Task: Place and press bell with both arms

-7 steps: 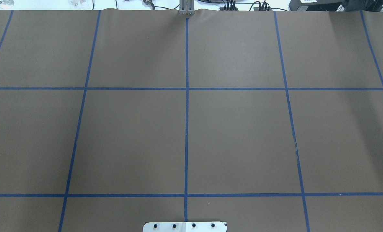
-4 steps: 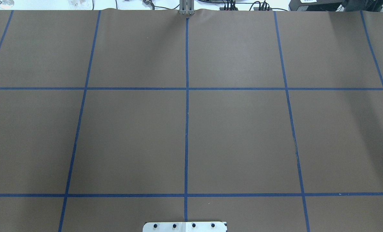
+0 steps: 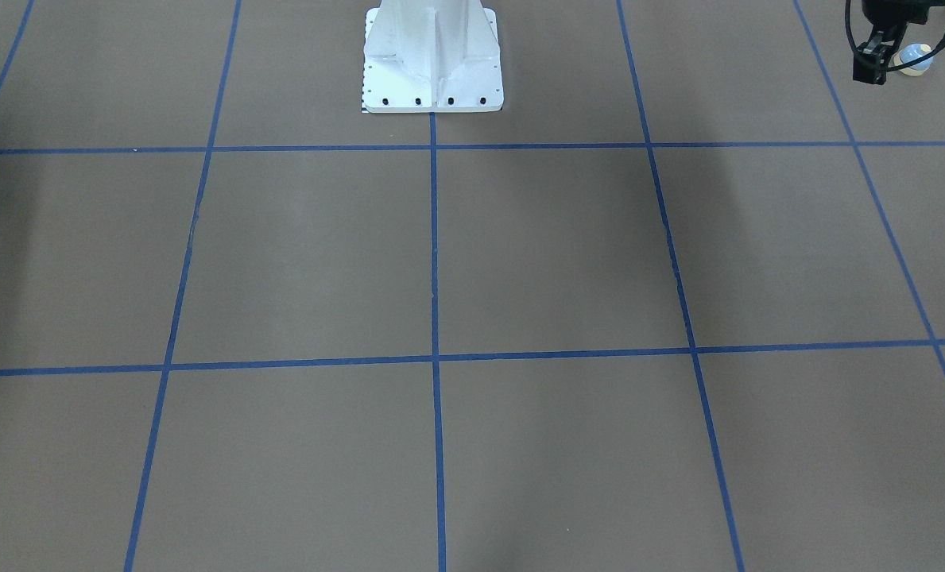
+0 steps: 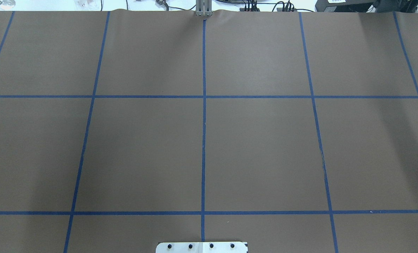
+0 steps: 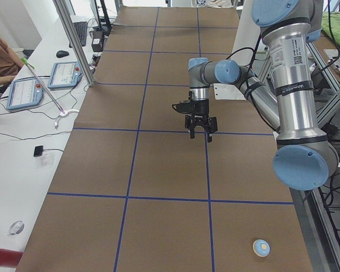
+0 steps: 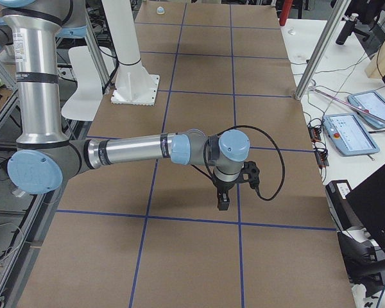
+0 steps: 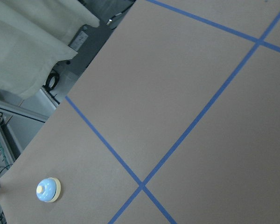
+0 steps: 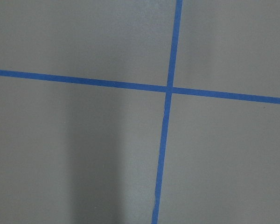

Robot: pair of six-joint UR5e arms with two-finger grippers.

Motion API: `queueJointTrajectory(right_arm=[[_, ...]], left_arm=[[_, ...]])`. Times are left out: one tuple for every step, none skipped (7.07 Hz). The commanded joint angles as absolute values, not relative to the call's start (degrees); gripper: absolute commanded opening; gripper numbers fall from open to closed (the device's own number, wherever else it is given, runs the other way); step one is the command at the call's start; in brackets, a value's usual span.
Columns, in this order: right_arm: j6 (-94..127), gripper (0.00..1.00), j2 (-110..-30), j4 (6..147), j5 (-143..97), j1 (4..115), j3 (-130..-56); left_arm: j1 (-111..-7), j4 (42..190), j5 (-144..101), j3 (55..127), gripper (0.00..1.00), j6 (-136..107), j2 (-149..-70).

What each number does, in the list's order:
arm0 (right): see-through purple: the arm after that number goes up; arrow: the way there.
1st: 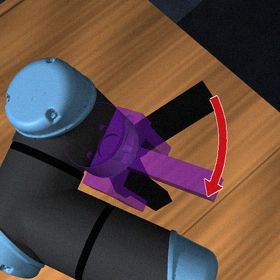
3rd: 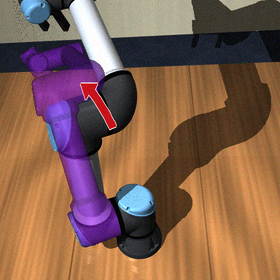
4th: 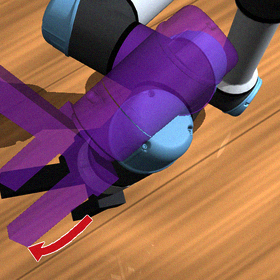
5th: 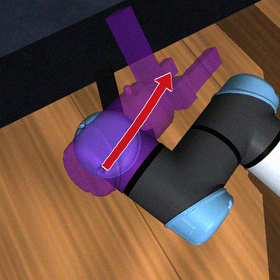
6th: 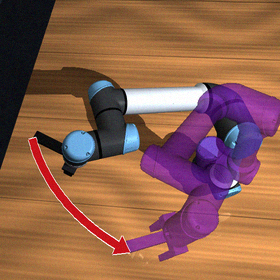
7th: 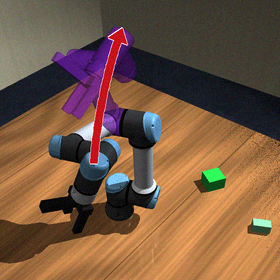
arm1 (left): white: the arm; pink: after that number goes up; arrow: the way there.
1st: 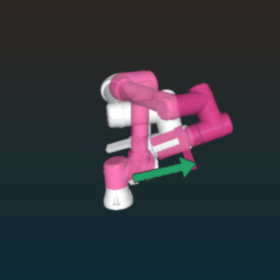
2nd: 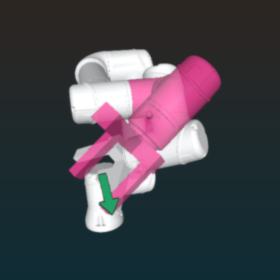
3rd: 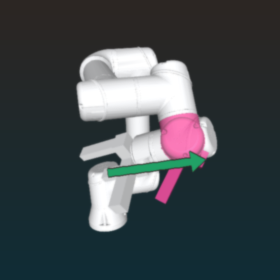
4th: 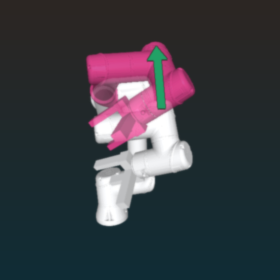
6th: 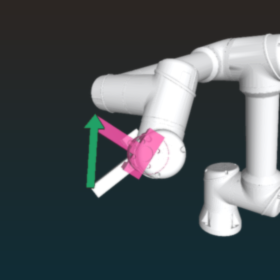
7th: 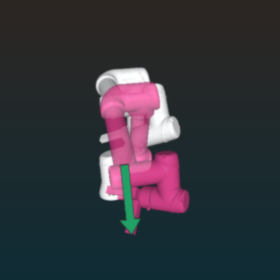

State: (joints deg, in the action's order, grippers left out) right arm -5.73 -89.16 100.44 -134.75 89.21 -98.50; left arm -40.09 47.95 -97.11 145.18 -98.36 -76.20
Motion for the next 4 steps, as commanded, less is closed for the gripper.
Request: queueJointTrajectory(right_arm=[[-5.7,1.0,-88.9,100.4,-134.6,89.2,-98.5],[-5.7,1.0,-88.8,100.4,-134.7,89.2,-98.7],[-5.8,1.0,-88.7,100.4,-134.7,89.2,-98.8],[-5.8,1.0,-88.6,100.3,-134.7,89.1,-98.9]], left_arm=[[-29.3,45.2,-95.5,144.8,1.0,-121.9,-70.2],[-26.5,45.0,-95.5,144.2,1.0,-130.4,-67.4],[-25.0,45.2,-95.5,142.0,1.0,-137.5,-65.4],[-24.8,46.1,-95.8,137.1,1.0,-141.3,-65.0]])
